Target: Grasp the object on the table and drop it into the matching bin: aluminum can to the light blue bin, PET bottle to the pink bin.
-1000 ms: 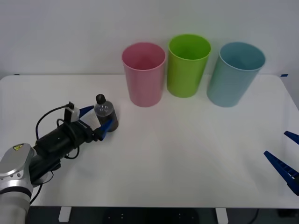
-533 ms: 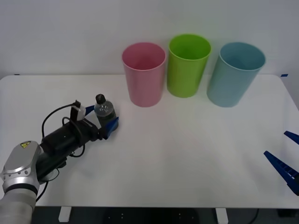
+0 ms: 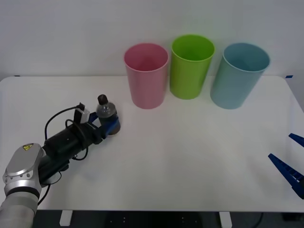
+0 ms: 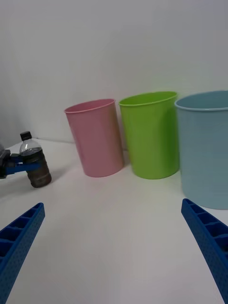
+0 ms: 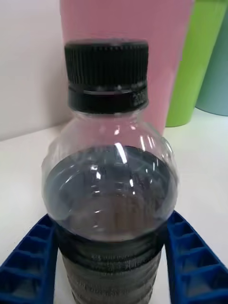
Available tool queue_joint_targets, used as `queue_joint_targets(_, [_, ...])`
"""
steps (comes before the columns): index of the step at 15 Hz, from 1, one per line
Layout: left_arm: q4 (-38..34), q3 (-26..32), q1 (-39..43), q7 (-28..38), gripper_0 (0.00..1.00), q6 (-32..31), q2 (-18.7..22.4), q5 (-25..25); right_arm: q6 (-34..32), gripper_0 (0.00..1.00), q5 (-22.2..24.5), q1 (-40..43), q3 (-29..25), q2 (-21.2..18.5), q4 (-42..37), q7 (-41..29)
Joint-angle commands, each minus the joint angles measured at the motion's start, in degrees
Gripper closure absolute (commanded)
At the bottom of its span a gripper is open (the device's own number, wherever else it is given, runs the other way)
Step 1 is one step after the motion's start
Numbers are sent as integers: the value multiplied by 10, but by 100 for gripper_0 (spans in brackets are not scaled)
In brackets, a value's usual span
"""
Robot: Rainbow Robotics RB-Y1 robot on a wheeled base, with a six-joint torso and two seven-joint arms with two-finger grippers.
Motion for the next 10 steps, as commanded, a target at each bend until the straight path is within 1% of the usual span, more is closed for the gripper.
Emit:
queue_joint_targets(1, [0, 1, 2, 0, 100, 0, 0, 0, 0, 0, 0, 0, 0, 0, 0, 0])
queue_joint_targets(4, [0, 11, 4, -2, 100, -13, 5, 5, 0, 0, 0, 0, 0, 0, 0, 0])
queue_joint_targets(7, [-6, 13, 16, -2, 100, -36, 26, 33, 0, 0, 0, 0, 0, 0, 0, 0])
queue_joint_targets(8, [-18, 11, 24, 1, 100, -39, 33, 42, 0, 0, 0, 0, 0, 0, 0, 0])
queue_joint_targets(10, [-64, 8, 54, 8, 100, -41, 44, 67, 0, 0, 0, 0, 0, 0, 0, 0])
